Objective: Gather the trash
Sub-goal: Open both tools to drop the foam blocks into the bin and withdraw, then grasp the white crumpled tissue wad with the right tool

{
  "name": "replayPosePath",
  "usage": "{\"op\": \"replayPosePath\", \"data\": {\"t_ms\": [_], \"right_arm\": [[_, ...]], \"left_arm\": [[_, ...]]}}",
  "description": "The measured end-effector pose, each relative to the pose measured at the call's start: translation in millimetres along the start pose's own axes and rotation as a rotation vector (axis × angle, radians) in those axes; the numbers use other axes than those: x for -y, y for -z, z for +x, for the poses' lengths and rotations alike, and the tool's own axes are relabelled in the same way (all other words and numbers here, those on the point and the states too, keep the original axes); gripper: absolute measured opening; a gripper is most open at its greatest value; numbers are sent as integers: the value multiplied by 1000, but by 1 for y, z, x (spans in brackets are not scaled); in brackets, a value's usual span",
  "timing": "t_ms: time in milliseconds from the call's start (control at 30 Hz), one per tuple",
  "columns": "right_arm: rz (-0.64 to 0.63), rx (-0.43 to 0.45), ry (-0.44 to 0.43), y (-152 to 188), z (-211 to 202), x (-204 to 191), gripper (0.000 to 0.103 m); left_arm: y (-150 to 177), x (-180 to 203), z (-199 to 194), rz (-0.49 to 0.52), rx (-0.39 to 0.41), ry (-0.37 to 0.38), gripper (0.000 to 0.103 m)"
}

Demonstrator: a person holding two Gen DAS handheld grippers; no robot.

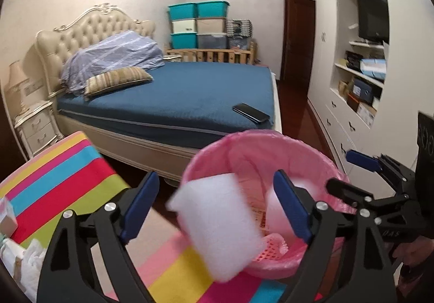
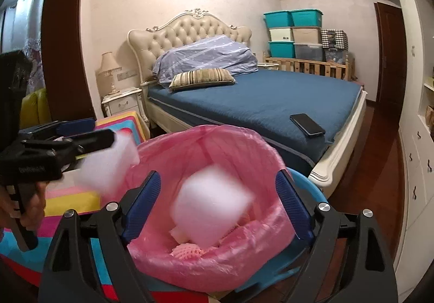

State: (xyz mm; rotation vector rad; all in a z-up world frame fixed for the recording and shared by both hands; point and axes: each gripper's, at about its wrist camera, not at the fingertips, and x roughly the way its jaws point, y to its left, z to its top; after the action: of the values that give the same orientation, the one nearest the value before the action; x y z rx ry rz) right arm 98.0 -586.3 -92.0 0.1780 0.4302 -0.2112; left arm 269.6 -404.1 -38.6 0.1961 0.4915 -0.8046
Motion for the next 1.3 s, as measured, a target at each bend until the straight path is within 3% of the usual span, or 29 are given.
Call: {"op": "replayPosePath", "data": {"t_ms": [233,400,567,1000,1167,1300], "right_arm": [[11,11,10,5,-32,-8,82],[1,19,-12,9,-52,-31,84],[-1,5,-65,15,-59,-64,84],[-146,-107,-209,31,-46,-195,84],[-228,-136,-247,39,-40,-247,84],[-272,-161,-269,39,-30,-281,84]], "left_arm": [[19,-25,-47,-48,17,-130,96],[48,-44,-95,-89,3,-236,98],[83,-75,-143,-158,-32,-281,98],[164,-149,-276,-208,-50,-577,98],[181,-174,-302,-198,-72,-683,98],[190,-194,-317,-248,-86,-706,98]]}}
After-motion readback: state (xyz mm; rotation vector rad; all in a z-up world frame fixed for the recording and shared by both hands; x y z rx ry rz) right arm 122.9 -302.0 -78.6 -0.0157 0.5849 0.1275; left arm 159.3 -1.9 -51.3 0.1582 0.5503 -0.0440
